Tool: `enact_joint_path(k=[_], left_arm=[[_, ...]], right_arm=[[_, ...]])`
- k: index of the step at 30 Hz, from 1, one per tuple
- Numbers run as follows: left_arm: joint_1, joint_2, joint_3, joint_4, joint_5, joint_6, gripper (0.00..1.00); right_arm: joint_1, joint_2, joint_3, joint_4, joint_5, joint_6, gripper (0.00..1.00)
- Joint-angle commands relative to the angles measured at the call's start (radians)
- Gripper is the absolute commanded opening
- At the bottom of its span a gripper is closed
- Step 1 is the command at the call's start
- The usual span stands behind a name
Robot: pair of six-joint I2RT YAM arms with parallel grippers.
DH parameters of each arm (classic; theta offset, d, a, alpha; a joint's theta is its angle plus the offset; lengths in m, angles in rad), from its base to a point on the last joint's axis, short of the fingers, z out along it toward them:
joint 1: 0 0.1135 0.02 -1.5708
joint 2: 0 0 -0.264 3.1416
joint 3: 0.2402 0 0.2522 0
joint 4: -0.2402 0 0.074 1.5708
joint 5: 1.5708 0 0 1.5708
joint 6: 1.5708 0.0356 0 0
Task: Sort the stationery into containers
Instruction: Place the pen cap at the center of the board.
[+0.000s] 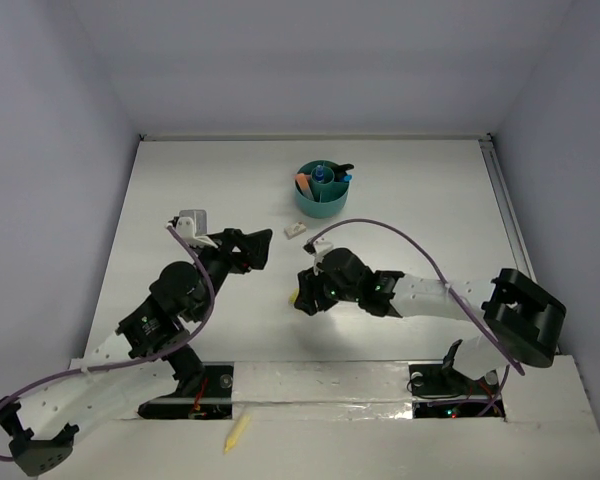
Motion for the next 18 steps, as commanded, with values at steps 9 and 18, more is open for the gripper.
enact_joint_path(k=[9,18], left_arm=[[0.005,-0.018,0.220,-0.206,-0.080,0.038,0.85],[0.005,-0.046,0.358,-0.364,-0.089,0.006,0.91]], right_arm=[[0.175,0.050,0.236,-0.177,-0.527,-0.423,0.10],[0.402,0.255,0.437,-0.364,-0.517,-0.597,0.44]])
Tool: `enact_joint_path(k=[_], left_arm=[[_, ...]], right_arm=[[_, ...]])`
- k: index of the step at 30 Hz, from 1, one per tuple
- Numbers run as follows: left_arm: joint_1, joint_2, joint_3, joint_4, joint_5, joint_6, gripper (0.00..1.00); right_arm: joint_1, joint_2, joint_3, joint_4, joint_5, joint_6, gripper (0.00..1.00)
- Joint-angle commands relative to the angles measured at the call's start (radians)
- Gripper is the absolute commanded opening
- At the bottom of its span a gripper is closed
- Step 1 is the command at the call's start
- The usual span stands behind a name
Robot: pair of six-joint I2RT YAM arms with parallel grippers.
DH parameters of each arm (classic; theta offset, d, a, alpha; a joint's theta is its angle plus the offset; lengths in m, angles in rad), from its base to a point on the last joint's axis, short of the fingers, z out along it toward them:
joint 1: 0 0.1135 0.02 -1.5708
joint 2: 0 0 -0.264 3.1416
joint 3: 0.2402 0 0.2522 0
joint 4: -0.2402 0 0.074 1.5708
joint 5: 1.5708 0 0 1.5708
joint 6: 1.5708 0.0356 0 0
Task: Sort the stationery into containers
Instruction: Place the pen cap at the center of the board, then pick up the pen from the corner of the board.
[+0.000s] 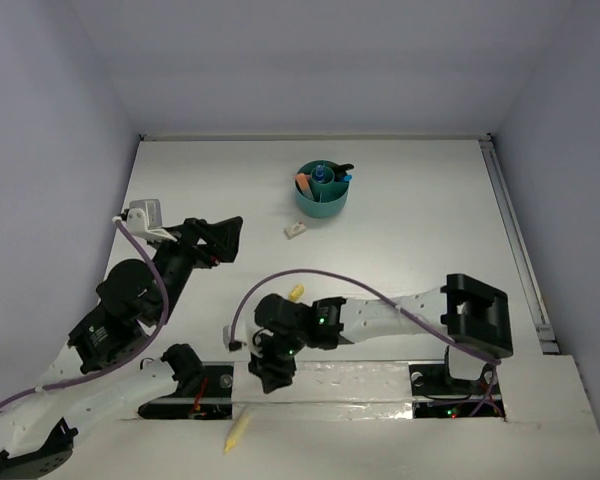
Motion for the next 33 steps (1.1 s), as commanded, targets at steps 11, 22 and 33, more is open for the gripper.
enact_joint_path(k=[11,22,33], left_arm=[[0.005,-0.077,0.152,-0.225,0.024,-0.135,0.93],[0.005,-0.097,0.124,-0.238,0.005,-0.095,0.93],[0.005,-0.122,0.119,-0.216,0.028,-0.072,0.93]], right_arm=[[0.308,0.302,0.299,-0.230,0.237,-0.237,0.69],[0.319,0.325,0.382,-0.182,0.299,-0.288,0.49],[0.319,0.395,0.459,-0.214,0.297,-0.336,0.61]])
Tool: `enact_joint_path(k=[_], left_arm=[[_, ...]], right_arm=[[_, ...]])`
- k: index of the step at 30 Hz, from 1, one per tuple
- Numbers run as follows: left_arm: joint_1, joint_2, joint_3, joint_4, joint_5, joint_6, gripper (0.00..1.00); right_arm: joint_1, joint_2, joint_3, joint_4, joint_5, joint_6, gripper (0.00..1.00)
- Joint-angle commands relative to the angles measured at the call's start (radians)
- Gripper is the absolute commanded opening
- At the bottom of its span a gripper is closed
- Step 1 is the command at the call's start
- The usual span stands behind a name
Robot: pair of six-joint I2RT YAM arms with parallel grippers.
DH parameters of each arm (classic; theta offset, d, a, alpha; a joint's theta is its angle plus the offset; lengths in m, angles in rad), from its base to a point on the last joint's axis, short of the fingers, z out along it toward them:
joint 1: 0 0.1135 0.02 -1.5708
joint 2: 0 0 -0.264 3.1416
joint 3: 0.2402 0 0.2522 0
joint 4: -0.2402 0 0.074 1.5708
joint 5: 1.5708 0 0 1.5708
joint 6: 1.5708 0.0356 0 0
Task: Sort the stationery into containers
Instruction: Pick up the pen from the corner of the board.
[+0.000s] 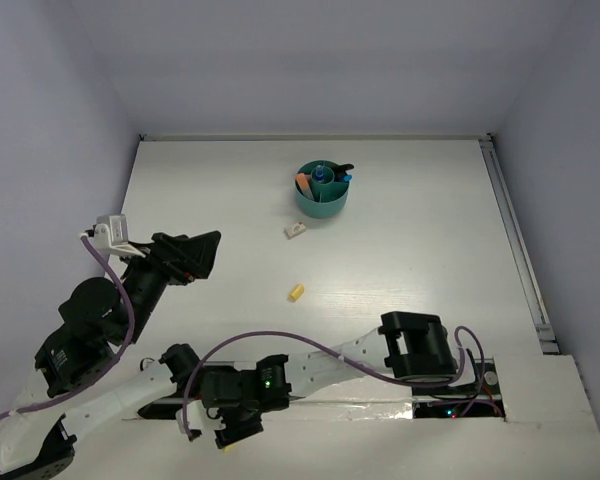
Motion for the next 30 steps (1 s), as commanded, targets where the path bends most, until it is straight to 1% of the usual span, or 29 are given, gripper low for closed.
enact_joint_path(k=[1,6,13,15,18,25,28,30], left_arm=[[0.005,-0.004,0.014,0.036,0.007,0.028,0.93],[0.005,0.010,0.009,0.042,0.011,0.031,0.93],[0.005,0.002,0.009,0.045,0.000,0.041,0.93],[0.005,0.004,0.011,0.046,0.004,0.041,0.93],[0.005,-0.008,0.003,0.051,0.017,0.038,0.93],[0.005,-0.045,-0.032,0.065,0.017,0.034,0.93],[0.005,-0.042,-0.026,0.063,0.017,0.033,0.93],[0.005,-0.039,-0.022,0.059,0.018,0.031,0.92]], right_arm=[[0.001,0.022,0.058,-0.007,-0.011,-0.035,0.61],[0.001,0.077,0.100,-0.053,-0.072,-0.030,0.60],[0.001,0.083,0.051,-0.026,-0.071,-0.012,0.59],[0.001,0.096,0.051,-0.027,-0.049,-0.014,0.57],[0.001,0.100,0.037,-0.004,-0.011,-0.001,0.52],[0.021,0.097,-0.023,0.059,0.139,0.014,0.49],[0.043,0.102,-0.045,0.103,0.173,0.025,0.39],[0.043,0.103,-0.052,0.122,0.184,0.034,0.35]])
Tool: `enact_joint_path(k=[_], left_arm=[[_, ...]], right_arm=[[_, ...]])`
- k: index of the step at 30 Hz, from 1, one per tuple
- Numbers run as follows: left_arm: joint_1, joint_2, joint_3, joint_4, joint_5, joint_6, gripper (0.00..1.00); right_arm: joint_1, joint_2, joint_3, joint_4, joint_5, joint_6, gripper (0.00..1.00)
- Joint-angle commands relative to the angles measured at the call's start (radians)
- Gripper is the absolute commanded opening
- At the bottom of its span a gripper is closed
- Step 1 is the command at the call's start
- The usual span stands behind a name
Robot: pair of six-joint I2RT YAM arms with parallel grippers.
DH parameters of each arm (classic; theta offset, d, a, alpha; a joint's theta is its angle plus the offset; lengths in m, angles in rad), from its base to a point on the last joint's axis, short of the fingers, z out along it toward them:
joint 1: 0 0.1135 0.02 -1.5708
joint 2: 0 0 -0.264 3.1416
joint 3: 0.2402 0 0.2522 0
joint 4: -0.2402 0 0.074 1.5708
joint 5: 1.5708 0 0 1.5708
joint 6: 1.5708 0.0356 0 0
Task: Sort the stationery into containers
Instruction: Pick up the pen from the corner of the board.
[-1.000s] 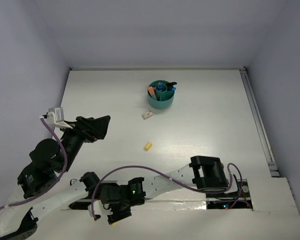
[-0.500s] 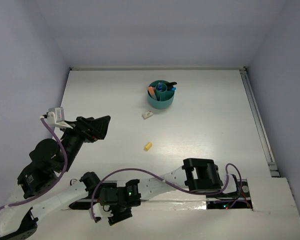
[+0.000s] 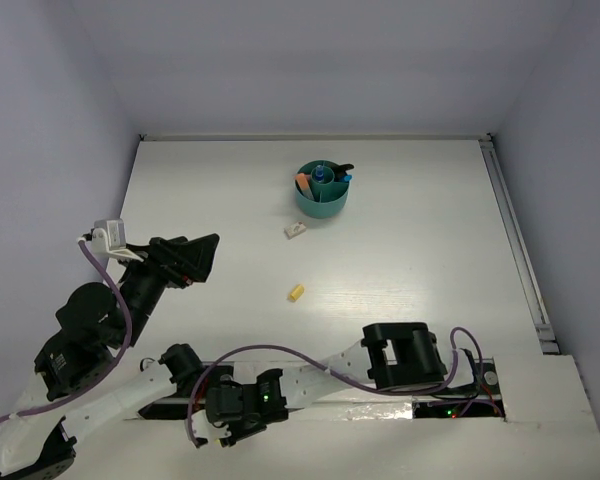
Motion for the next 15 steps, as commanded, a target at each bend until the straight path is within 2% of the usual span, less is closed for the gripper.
enact_joint_path(k=[1,2,3,7,15], left_arm=[[0.005,-0.004,0.008,0.043,0.008,0.010,0.92],[0.005,-0.006,0.008,0.043,0.008,0.010,0.92],[0.005,-0.004,0.009,0.043,0.010,0.005,0.92],[0.005,-0.004,0.011,0.040,0.007,0.002,0.92],[0.005,0.014,0.002,0.040,-0.013,0.008,0.92]], right_arm=[[0.023,0.017,-0.026,0.077,0.075,0.023,0.32],[0.023,0.017,-0.027,0.085,0.075,0.027,0.28],[0.023,0.014,-0.030,0.087,0.074,0.032,0.21],[0.023,-0.023,-0.050,0.105,0.068,0.061,0.11],[0.023,-0.158,-0.079,0.116,0.118,0.104,0.02]])
